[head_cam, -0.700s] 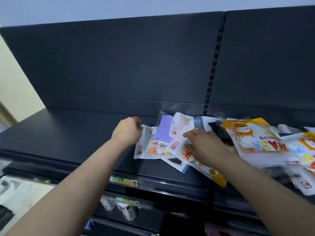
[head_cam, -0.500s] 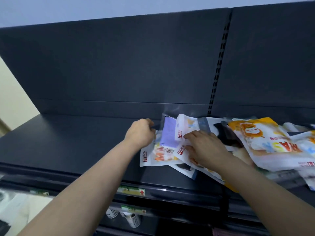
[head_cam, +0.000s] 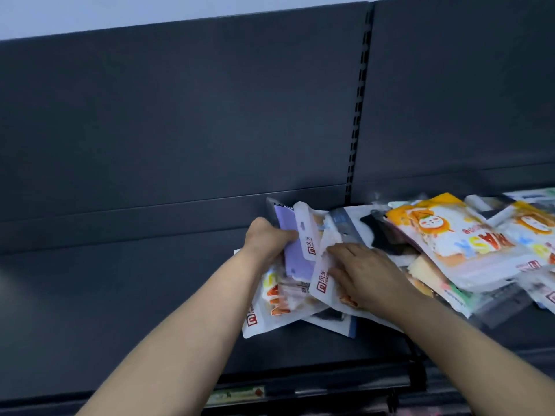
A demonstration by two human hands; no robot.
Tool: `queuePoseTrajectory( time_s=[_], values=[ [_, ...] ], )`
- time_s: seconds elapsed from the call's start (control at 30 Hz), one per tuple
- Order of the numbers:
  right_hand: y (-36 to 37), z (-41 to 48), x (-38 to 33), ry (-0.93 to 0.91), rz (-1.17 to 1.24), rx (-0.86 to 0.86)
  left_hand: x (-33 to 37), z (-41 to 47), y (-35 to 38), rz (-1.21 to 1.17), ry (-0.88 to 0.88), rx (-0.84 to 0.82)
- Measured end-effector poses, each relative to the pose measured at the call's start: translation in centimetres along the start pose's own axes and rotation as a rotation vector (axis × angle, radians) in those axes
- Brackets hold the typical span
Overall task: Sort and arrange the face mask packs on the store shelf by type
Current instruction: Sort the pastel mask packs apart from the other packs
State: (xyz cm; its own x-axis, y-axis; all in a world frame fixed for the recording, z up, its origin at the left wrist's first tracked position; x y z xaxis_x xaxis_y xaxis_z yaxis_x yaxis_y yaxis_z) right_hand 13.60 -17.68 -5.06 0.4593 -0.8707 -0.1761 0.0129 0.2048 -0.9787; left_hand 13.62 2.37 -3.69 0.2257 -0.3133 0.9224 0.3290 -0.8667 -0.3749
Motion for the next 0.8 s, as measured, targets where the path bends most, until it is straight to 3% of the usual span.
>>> queuePoseTrajectory(
  time_s=[0.17, 0.47, 0.63, 0.8],
  values=[
    [-0.4, 0.3, 0.1, 0.014, -0.009, 0.014, 0.2, 0.6, -0.4, 0.107, 0.072, -0.021],
    [0.4, 2.3, -4.8, -0.109, 0.031, 0.059, 0.0, -2.1, -11.0, 0.295, 0.186, 0.384],
    [1.4, 1.5, -7.6, -0.189, -0.14, -0.015, -1.9, -4.1, -13.4, 0.25, 0.116, 0.377],
    [2.2, 1.1, -8.3, -0.188, -0.118, -0.065, -3.6, -5.3, -13.9, 0.025, 0.085, 0.379]
  ],
)
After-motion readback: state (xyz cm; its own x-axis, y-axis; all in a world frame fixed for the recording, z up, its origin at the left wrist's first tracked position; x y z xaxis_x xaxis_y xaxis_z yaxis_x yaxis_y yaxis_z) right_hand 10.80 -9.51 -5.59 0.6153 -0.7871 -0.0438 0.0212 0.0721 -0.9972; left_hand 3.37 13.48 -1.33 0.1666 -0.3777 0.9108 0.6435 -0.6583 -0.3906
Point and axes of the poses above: each hand's wrist, its own z-axis towards the middle knuckle, its own y-axis out of the palm, x = y × z, the point moved 3 cm from there along z, towards the middle knuckle, and after that the axes turned 11 degrees about y, right-handed, at the moved point
